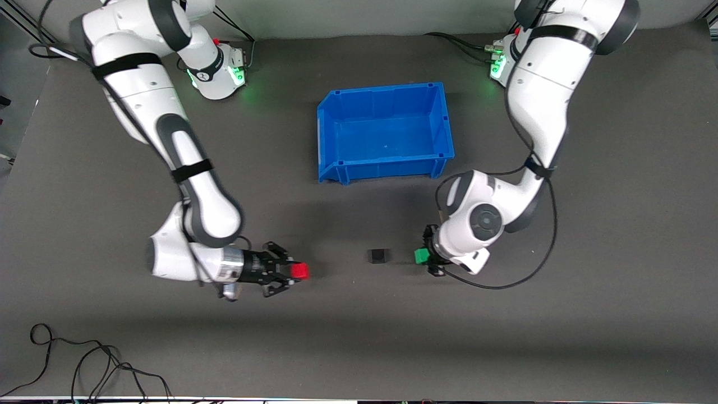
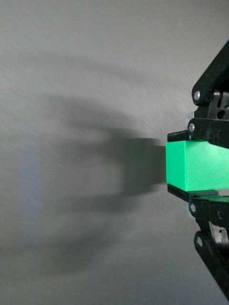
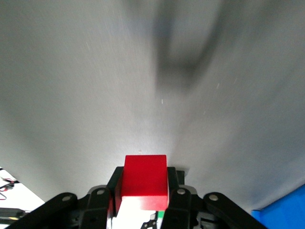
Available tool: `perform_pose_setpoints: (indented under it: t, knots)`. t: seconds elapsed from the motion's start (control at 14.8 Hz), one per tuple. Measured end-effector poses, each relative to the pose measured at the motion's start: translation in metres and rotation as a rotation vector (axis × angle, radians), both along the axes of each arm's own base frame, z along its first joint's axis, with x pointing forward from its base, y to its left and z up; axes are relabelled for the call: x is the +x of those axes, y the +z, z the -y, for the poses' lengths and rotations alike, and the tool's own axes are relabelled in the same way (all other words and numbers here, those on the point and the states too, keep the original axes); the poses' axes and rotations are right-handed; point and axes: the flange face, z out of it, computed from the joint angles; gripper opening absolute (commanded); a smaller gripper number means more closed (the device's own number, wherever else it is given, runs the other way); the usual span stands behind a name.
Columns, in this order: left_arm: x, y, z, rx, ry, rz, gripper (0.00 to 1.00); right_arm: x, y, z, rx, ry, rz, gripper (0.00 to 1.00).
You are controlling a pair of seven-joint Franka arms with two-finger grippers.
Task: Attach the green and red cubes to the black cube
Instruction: 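Carry the red cube and green cube toward the black cube from both sides, then press the red and green cubes against the black cube with both grippers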
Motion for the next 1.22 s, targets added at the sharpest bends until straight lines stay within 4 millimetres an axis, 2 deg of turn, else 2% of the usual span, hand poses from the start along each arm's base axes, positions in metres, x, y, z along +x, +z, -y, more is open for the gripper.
perform_pose_setpoints:
  t: [0.14,0.27,0.61,0.88,1.22]
  knots:
    - [-0.012,-0.006,0.02,0.003,-0.032,-0.007,0.0,-0.008,-0.011,-0.033,-0.01,0.0,0.001,0.14]
    - [-0.018,-0.009,0.03,0.004,-0.049,-0.009,0.0,-0.012,-0.024,-0.05,-0.007,-0.012,-0.003,0.14]
    - [-0.008,0.004,0.032,-0.004,0.002,0.01,0.0,-0.027,-0.048,-0.092,-0.006,-0.032,-0.003,0.14]
    - [-0.006,-0.001,0.03,-0.001,0.034,0.004,0.0,-0.036,-0.061,-0.108,0.0,-0.037,-0.019,0.15]
    - [-0.001,-0.005,0.035,-0.026,0.072,0.048,0.0,-0.041,-0.067,-0.126,0.006,-0.075,-0.02,0.16]
